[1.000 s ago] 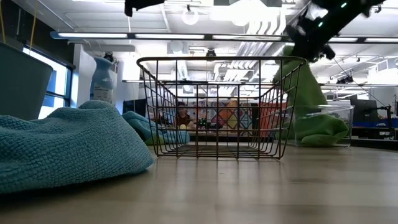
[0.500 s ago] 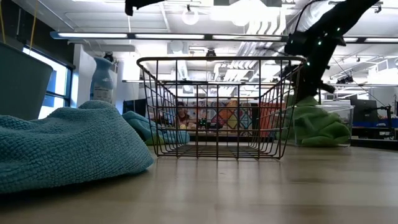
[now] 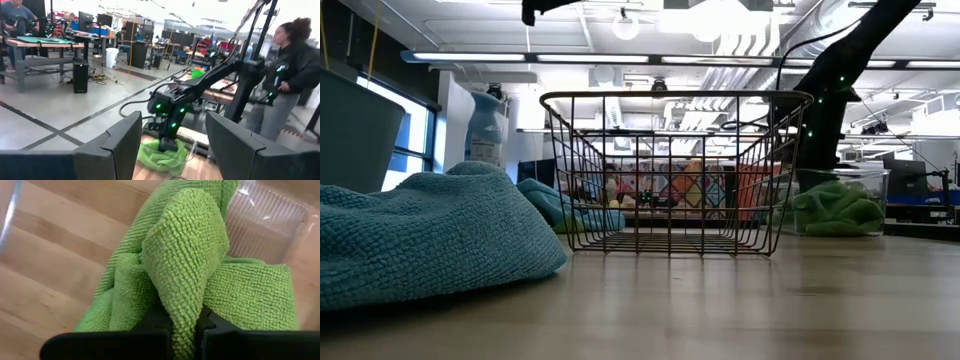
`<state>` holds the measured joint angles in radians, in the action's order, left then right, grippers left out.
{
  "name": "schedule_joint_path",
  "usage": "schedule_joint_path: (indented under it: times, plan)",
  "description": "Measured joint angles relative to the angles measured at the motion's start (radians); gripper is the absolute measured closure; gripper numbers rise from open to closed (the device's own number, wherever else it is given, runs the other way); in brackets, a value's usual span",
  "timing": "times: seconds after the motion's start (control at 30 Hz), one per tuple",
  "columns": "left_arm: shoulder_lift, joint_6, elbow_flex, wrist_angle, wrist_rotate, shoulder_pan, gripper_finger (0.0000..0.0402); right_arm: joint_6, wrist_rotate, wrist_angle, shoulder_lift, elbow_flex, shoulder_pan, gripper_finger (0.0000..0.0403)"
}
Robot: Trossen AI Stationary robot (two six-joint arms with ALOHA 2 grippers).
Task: Sort microfiber towel by color & place in baskets
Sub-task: Put the bottom green microfiber cloth into the transparent bin
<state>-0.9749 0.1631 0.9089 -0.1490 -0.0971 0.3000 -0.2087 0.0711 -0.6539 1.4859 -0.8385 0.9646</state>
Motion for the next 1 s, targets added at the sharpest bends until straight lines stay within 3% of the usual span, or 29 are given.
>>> schedule_joint_path:
  times: [0.2,0.43,0.67,0.8,1.0]
  plan:
    - [0.000,0.018,0.000,-0.040,0.011,0.000,0.0193,0.007,-0.059,0.010,0.017,-0.001,0.000,0.0375]
    - [0.000,0.018,0.000,-0.044,0.011,0.000,0.0193,0.012,-0.082,-0.091,0.015,-0.080,-0.005,0.0249]
    - [0.000,0.018,0.000,-0.044,0.012,0.000,0.0193,0.124,-0.098,-0.262,0.013,-0.292,-0.006,0.0144]
    - [0.000,0.018,0.000,-0.044,0.012,0.000,0.0193,0.164,-0.123,-0.345,0.012,-0.414,-0.006,0.0127]
    - [0.000,0.018,0.000,-0.040,0.012,0.000,0.0193,0.165,-0.100,-0.428,0.011,-0.529,-0.007,0.0134]
